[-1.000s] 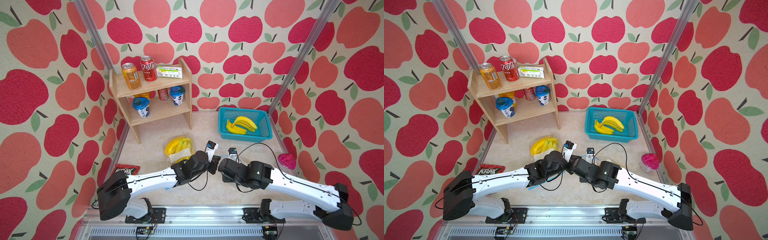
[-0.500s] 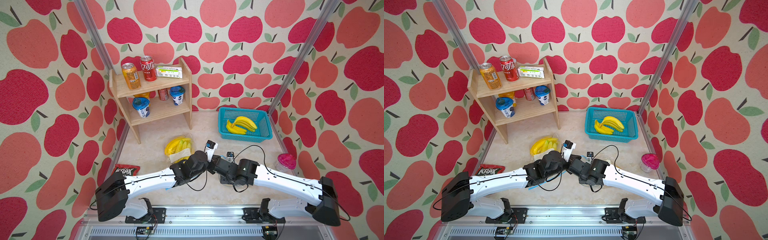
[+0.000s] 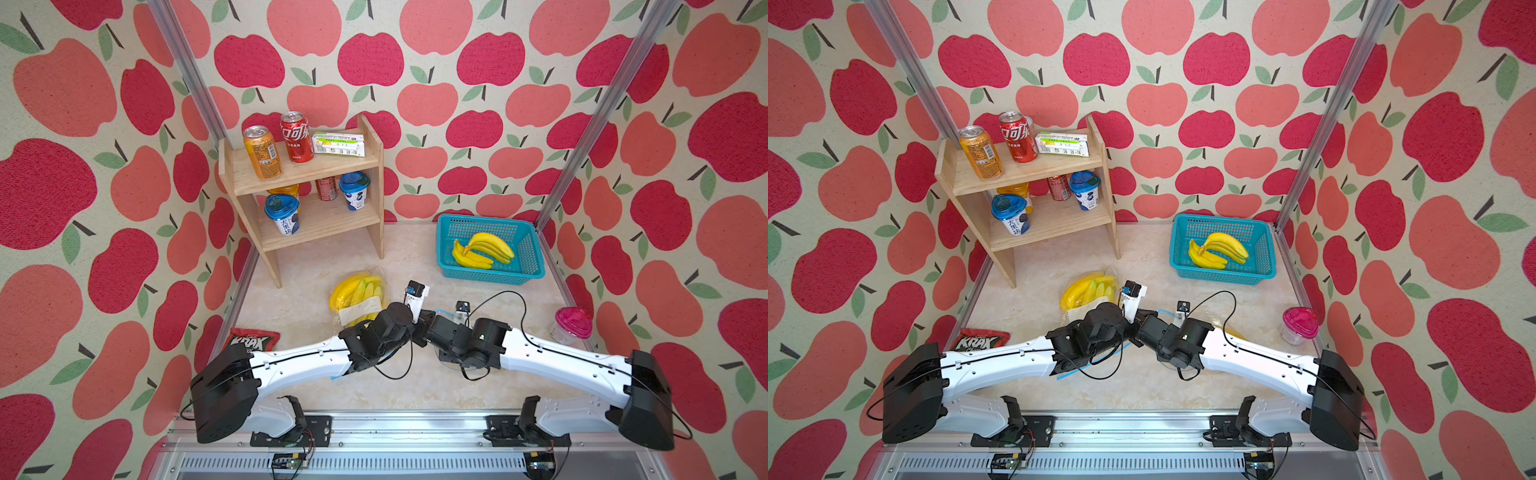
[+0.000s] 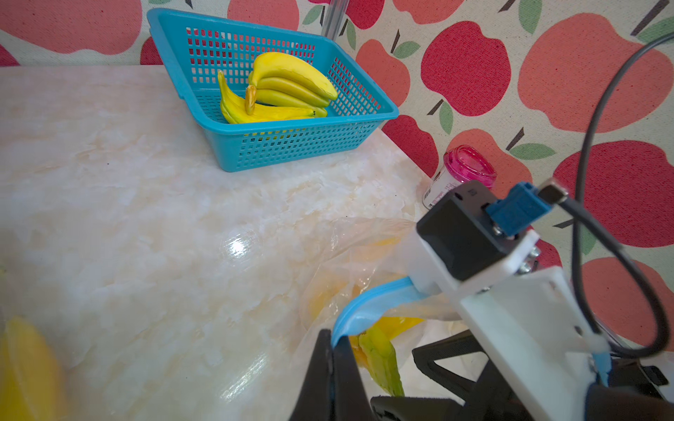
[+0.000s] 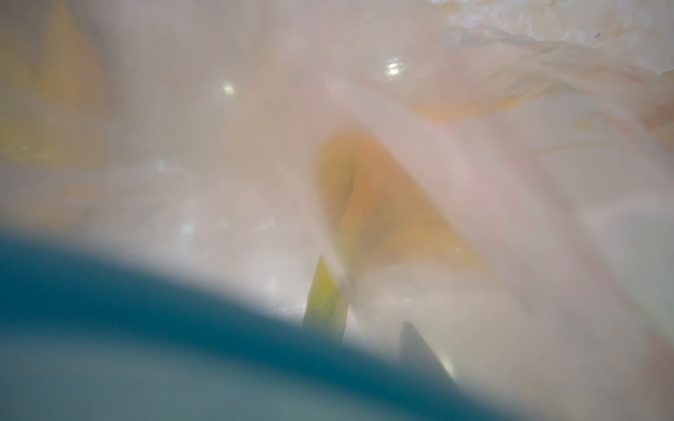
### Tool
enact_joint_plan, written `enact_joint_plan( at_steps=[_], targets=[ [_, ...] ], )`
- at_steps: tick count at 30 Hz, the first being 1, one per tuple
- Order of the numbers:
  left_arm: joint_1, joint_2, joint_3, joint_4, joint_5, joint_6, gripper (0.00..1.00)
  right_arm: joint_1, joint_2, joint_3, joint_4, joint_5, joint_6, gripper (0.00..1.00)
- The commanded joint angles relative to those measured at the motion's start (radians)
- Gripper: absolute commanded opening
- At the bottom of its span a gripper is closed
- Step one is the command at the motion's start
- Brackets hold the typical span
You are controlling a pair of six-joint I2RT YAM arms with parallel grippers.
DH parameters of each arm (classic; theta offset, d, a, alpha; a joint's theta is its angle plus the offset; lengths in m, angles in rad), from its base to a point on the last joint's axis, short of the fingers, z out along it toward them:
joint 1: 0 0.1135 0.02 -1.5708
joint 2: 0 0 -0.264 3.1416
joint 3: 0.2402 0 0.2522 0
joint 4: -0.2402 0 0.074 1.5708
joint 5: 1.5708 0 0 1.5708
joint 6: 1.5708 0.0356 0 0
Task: Open the zip-top bag and take out the banana
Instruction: Pick up the banana from the zipper food storage bag.
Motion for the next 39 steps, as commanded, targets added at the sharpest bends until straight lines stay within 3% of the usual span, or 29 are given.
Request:
enact_joint_plan(
  at_steps=[1,10,21,30,39],
  targets=[
    [-0.029,-0.042,-0.001,0.063,0.048,-0.015,0.01,-0.012,0.018,-0.065,0.069,0.076,0.02,0.49],
    [-0.029,-0.036,0.012,0.067,0.074,-0.032,0.02,-0.036,-0.003,-0.106,0.14,0.123,-0.016,0.3],
    [-0.017,-0.035,0.019,0.029,0.05,-0.016,0.1,0.007,-0.064,0.005,0.124,0.048,-0.17,0.09],
    [0.014,0.017,0.03,0.006,0.044,-0.024,0.07,0.056,-0.357,-0.002,0.136,-0.078,-0.242,0.05],
    [0.038,0.081,0.076,0.0,0.053,-0.013,0.07,0.056,-0.454,0.088,-0.016,-0.176,-0.276,0.04]
  ],
)
